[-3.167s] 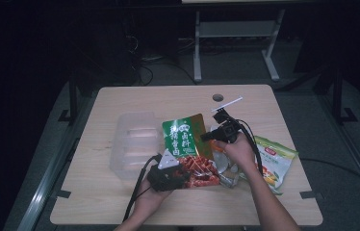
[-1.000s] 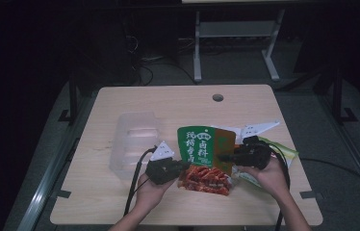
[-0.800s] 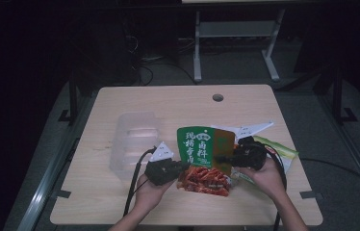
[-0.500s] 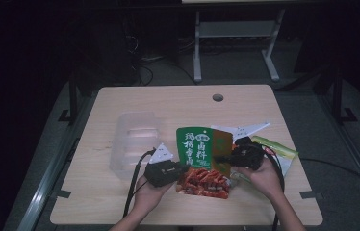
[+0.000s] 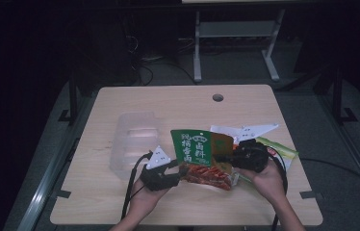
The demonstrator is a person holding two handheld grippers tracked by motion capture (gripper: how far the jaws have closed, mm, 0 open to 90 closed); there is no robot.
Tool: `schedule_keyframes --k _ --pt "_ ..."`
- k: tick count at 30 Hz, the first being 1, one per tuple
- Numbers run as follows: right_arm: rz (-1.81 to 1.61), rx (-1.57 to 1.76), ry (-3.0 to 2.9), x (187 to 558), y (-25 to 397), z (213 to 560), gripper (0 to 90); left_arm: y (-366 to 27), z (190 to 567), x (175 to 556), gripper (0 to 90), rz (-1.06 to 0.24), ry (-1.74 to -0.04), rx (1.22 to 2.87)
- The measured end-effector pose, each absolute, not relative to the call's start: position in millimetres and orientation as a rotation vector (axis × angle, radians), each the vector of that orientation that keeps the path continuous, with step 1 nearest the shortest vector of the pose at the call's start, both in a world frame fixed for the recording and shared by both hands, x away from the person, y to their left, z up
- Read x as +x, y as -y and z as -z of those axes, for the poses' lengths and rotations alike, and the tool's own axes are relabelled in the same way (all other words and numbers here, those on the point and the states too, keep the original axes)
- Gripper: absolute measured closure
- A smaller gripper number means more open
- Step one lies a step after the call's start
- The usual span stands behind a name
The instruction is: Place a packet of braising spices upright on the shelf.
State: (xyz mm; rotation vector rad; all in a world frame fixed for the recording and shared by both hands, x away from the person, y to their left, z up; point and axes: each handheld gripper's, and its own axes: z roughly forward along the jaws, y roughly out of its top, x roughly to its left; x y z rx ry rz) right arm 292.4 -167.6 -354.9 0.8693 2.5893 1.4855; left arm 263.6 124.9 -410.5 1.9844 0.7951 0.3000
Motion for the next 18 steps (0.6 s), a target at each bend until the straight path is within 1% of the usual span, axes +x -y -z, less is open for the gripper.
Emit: schedule_keyframes --k 5,9,18 --pt "-1.529 0.868 -2.543 288.2 171.8 345.3 89.7 -127.8 408.6 262.4 52.7 -0.302 -0.792 1.983" --pt "-1.571 0.869 -2.499 288.7 177.1 335.4 89.7 -126.4 409.6 257.8 52.9 -0.279 -0.782 1.989" --pt "-1.516 0.858 -2.5 296.9 168.8 323.2 89.7 -120.3 414.1 248.9 52.1 -0.29 -0.718 2.04"
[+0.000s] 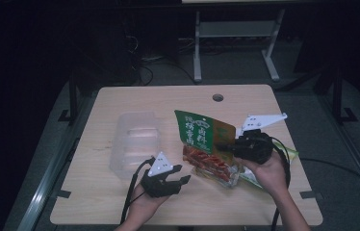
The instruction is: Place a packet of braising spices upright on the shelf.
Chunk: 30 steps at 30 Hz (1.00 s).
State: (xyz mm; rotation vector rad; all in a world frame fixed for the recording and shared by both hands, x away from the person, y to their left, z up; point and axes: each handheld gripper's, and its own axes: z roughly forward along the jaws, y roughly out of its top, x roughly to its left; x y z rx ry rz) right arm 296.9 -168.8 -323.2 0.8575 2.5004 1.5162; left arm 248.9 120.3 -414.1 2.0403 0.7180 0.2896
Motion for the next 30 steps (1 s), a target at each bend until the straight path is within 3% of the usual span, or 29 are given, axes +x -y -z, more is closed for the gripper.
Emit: schedule_keyframes --k 30 --pt "-1.485 0.751 -2.541 352.4 107.0 293.3 89.7 -120.3 420.4 240.3 45.8 -0.257 -0.62 2.07"
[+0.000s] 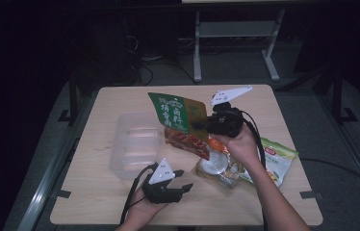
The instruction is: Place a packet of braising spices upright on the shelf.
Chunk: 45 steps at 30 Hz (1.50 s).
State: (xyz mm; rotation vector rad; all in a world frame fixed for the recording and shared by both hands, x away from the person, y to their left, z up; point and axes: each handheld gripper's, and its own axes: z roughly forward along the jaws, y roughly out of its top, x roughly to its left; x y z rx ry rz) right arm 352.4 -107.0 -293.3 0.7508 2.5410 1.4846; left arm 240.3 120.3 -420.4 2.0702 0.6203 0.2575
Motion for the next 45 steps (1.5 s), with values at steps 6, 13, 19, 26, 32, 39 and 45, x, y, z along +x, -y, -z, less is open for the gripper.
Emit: schedule_keyframes --k 6,13,19,26,32,39,45 --pt "-1.499 0.725 -2.545 364.1 93.8 289.1 89.7 -120.2 421.6 242.0 44.8 -0.268 -0.61 2.07" --pt "-1.513 0.715 -2.555 372.5 81.3 286.9 89.7 -119.9 422.8 241.7 44.0 -0.254 -0.62 2.066" --pt "-1.521 0.681 -2.56 382.7 68.1 283.1 89.7 -121.1 423.3 242.1 43.6 -0.265 -0.611 2.077" --pt "-1.529 0.667 -2.569 390.6 56.3 279.8 89.7 -120.0 425.9 240.8 42.3 -0.272 -0.61 2.081" --pt "-1.546 0.647 -2.572 397.9 45.1 278.3 89.7 -121.7 425.2 241.0 41.9 -0.274 -0.621 2.065" --pt "-1.556 0.624 -2.577 406.8 32.0 274.0 89.7 -123.6 424.9 241.4 40.9 -0.288 -0.613 2.072" --pt "-1.547 0.604 -2.583 422.0 12.9 270.6 89.7 -125.3 424.6 241.0 40.6 -0.289 -0.615 2.069"
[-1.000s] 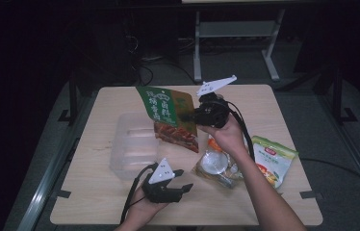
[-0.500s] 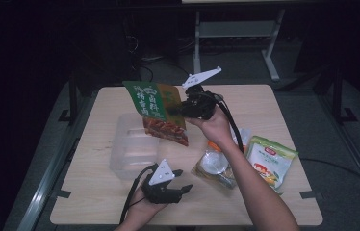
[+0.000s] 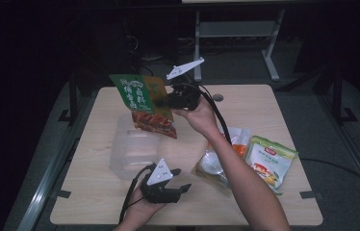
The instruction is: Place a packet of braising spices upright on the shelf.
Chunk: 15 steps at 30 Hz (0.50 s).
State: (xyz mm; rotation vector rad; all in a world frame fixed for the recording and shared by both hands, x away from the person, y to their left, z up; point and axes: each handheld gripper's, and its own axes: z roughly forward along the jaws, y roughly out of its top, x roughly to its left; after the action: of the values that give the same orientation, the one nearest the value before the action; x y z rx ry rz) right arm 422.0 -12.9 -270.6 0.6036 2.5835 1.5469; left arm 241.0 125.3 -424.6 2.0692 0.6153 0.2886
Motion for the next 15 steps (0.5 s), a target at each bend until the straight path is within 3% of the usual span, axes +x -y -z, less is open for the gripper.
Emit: schedule_keyframes --k 15 --pt "-1.579 0.624 -2.583 458.6 -29.2 285.2 89.7 -126.5 424.8 241.3 40.2 -0.28 -0.622 2.059"
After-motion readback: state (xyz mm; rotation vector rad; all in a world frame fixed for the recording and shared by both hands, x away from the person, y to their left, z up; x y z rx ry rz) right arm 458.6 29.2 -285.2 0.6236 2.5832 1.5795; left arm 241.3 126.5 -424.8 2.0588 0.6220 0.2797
